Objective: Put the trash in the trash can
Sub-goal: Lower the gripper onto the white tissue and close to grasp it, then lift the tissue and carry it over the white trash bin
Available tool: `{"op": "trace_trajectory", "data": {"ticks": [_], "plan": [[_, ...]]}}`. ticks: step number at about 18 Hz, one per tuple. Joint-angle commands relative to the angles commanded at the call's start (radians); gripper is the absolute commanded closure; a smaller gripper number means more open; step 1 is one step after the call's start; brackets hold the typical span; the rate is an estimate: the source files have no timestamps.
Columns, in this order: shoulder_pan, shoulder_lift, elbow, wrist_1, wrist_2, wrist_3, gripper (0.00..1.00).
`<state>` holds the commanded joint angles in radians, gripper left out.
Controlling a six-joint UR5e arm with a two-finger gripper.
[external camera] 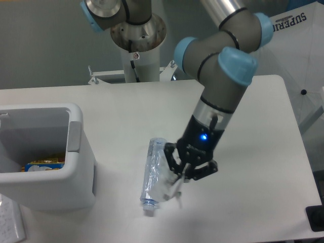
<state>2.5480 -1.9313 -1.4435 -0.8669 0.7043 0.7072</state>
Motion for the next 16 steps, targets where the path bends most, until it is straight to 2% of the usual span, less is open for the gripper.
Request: {"op": "trace_trajectory", "data": {"ticks": [10,14,16], "plan": [[-0.101,0.118,-0.001,0.005,-0.154,-0.008,1.00],[-0.187,0.121,-0.009,0.006,-0.160,-0.002,1.00],[-0.227,0.120,-0.009,0.025,-0.160,0.000,1.00]]}}
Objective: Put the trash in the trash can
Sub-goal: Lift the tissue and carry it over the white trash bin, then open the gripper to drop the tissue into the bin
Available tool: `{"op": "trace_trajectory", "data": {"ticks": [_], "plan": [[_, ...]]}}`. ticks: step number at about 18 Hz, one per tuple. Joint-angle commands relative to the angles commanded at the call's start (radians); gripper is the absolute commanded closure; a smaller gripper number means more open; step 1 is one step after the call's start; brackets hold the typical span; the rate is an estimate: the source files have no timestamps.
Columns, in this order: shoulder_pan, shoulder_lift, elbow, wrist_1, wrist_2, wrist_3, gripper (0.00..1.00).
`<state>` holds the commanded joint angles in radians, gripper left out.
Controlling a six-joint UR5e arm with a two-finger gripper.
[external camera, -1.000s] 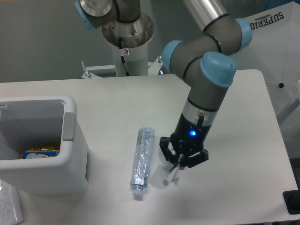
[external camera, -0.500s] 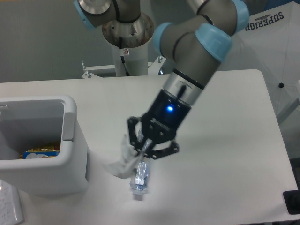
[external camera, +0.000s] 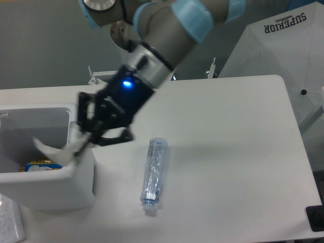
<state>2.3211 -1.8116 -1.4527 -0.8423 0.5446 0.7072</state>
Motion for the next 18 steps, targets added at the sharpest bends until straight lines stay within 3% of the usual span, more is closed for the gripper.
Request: {"op": "trace_trajectory", "data": {"ticks": [4,7,9,10,18], "plan": [[-0.037,-0.002,-0.018,0.009,0.000,0.002,0.99],[-0.039,0.008,-0.054,0.011,0.002,0.032,0.51],[-0.039,0.024,-0.081,0.011,0.002,0.067,0.08],[-0.039,0.028,-0.093,0.011,0.002,0.075,0.00],[-0.002,0.031,-0.098,0.011,0.002,0.074,0.00]]}}
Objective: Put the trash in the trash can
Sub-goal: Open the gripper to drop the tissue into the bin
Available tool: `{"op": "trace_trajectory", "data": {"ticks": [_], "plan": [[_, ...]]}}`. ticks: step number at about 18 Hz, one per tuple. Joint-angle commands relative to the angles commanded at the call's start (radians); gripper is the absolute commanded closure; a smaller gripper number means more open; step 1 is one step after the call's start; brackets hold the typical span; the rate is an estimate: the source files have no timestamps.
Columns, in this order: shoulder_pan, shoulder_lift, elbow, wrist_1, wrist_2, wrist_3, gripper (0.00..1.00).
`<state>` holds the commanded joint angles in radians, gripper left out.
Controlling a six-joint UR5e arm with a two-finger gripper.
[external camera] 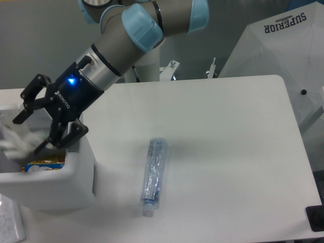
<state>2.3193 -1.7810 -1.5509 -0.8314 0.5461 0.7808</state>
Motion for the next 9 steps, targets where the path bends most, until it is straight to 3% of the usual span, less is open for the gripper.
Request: {"op": "trace_trajectory", "data": {"ticks": [4,9], "plan": [[0.066,0.000,0.002,-0.002,0.000,-0.002,0.00],[0.201,-0.054,0.008,-0.003,0.006,-0.011,0.00]]}}
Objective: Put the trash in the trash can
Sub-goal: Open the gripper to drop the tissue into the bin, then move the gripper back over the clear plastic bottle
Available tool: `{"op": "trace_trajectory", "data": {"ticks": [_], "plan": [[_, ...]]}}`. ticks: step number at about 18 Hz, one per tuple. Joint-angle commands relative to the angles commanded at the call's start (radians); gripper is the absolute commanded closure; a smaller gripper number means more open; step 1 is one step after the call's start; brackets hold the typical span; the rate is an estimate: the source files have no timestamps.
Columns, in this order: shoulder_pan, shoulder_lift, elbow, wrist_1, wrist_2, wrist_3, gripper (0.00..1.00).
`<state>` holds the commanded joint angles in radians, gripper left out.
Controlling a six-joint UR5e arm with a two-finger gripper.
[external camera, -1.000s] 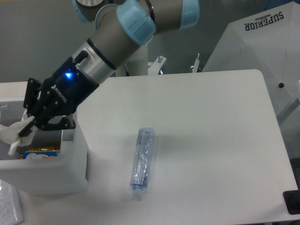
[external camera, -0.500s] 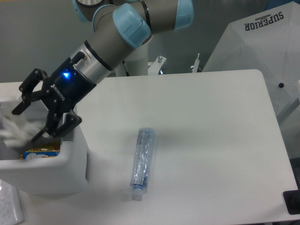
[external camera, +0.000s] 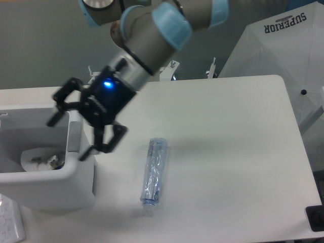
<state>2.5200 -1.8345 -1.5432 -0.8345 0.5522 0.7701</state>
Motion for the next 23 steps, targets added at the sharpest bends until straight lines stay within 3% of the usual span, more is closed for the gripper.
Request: {"op": "trace_trajectory", "data": {"ticks": [6,10,14,19,23], "plan": [[0.105,-0.063,0.014,-0.008,0.029,-0.060,0.00],[0.100,-0.150,0.128,-0.035,0.202,-0.182,0.00],[0.042,-0.242,0.270,-0.168,0.354,-0.249,0.00],[-0.006,-0.288,0.325,-0.284,0.501,-0.249,0.00],[-0.033,-0.344,0.423,-0.440,0.587,-0.252,0.00]]}}
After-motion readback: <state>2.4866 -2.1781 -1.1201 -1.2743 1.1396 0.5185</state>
